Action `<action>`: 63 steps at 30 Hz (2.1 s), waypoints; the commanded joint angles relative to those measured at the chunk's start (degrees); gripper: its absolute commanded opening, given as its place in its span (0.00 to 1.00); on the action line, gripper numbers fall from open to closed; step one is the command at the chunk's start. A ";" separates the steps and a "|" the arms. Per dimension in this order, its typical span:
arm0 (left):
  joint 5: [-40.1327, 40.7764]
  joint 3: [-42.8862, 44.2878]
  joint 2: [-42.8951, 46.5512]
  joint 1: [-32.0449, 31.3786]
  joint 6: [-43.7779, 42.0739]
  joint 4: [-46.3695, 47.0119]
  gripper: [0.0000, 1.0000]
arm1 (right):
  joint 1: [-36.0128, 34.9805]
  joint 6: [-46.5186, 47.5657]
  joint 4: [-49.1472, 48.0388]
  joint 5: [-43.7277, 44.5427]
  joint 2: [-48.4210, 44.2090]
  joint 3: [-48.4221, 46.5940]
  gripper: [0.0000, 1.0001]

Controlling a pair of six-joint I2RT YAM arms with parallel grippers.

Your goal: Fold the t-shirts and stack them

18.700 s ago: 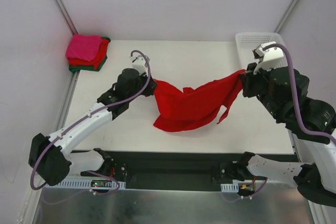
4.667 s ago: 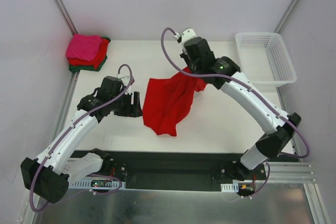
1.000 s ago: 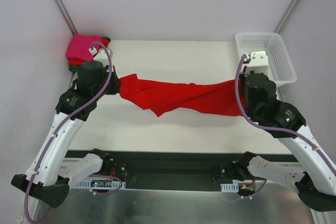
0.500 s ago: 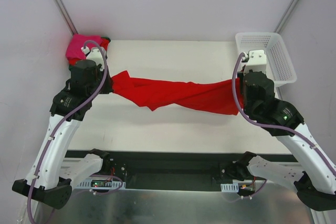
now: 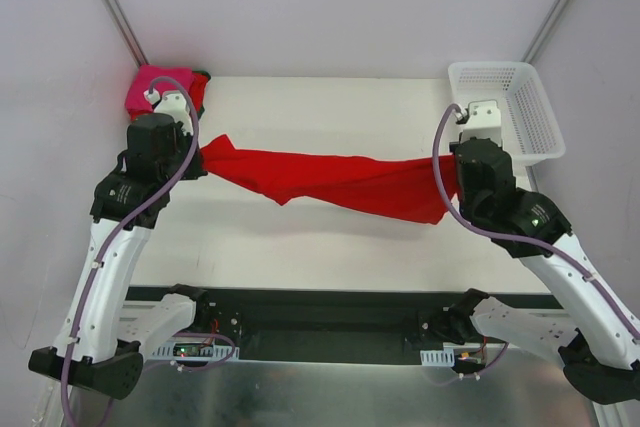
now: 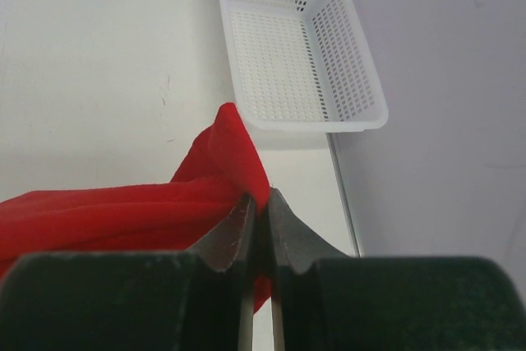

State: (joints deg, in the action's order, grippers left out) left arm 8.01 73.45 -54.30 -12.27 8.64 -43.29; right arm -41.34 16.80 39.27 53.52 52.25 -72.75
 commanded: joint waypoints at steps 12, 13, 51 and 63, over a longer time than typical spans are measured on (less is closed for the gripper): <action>-2.90 1.78 1.83 0.76 -2.41 -2.41 0.00 | 0.65 -8.18 12.84 -5.88 -5.22 -4.23 0.06; -3.52 2.39 2.09 0.76 -2.14 -2.76 0.00 | 0.65 -8.53 13.64 -6.75 -5.49 -5.20 0.05; 0.87 -4.02 -12.67 0.76 4.80 6.37 0.99 | 1.62 -15.04 2.83 -15.82 23.17 -1.87 0.85; -16.53 -18.67 -1.52 0.14 9.80 11.29 0.95 | 2.49 -18.10 3.80 -14.41 19.03 5.16 0.87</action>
State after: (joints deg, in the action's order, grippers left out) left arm -1.52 60.55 -58.35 -11.92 14.96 -35.22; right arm -39.59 2.04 43.40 37.30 71.33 -70.35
